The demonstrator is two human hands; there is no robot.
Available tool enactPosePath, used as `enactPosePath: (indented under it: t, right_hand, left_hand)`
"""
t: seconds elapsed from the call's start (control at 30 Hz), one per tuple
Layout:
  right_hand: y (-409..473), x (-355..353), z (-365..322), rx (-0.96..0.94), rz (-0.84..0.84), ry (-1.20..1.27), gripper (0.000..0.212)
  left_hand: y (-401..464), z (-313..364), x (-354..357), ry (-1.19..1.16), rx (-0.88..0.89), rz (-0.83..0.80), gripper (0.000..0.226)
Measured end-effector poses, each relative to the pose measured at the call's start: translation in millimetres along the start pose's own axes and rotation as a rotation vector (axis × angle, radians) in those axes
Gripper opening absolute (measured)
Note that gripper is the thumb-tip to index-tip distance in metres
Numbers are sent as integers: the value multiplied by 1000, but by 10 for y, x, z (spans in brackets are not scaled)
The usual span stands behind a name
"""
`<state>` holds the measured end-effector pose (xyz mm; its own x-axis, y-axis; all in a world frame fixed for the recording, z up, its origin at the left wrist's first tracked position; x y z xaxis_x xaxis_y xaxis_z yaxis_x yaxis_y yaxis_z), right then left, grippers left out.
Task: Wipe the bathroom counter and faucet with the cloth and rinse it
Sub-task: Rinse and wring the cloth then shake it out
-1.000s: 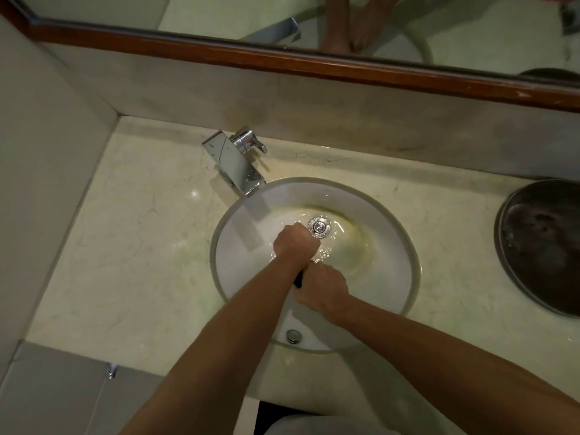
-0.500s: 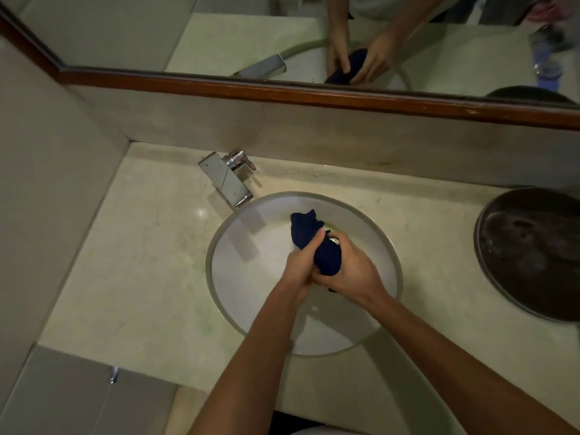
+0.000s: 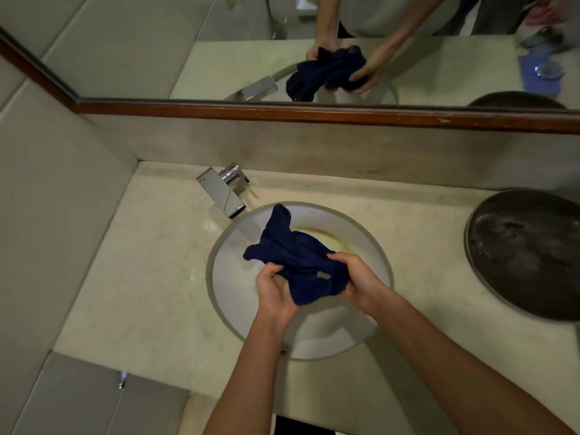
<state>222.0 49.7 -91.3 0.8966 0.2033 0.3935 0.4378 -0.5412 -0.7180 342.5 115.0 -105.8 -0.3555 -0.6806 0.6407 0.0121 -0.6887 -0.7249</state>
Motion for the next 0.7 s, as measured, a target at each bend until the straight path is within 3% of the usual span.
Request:
enactPosePath:
  t: [0.1,0.17,0.3,0.43,0.5,0.63,0.7]
  right_hand:
    - [-50,-134,-240,-275,89,-302,17]
    - [-98,-75,-311,-427,26,-488,17]
    - [-153,-60,-361,-342,-42,-562,8]
    - [-146,145,-569,-323,-158,-457,40]
    - [-118,294,-612,-328,-186,-395,36]
    - [-136,377,-789,-531,-50,-495,4]
    - [-204,401,-887,-637,-18,-532,4]
  left_hand:
    - [-109,66,89,114,-4,27,59]
    - [-126,72,104,275,18,99,65]
    - [-164,182,4,585,190,208,50]
    - [-272,214,176,1085,254,91,39]
    - [-343,199,274,1121,265,62,37]
    - [-486,215,467,937,224,28,30]
    - [-483,299,482,860,213,34,37]
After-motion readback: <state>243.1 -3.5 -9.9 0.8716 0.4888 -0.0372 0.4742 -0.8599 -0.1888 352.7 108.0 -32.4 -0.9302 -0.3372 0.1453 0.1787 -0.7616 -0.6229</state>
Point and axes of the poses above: each hand's wrist, its own y-axis towards the middle knuckle, its own x-axis out of the palm, z = x × y, the point moved 8 cm from there along y, towards the middle knuckle, and after that the axes turned 7 degrees about -x, right-handed, at the moved point
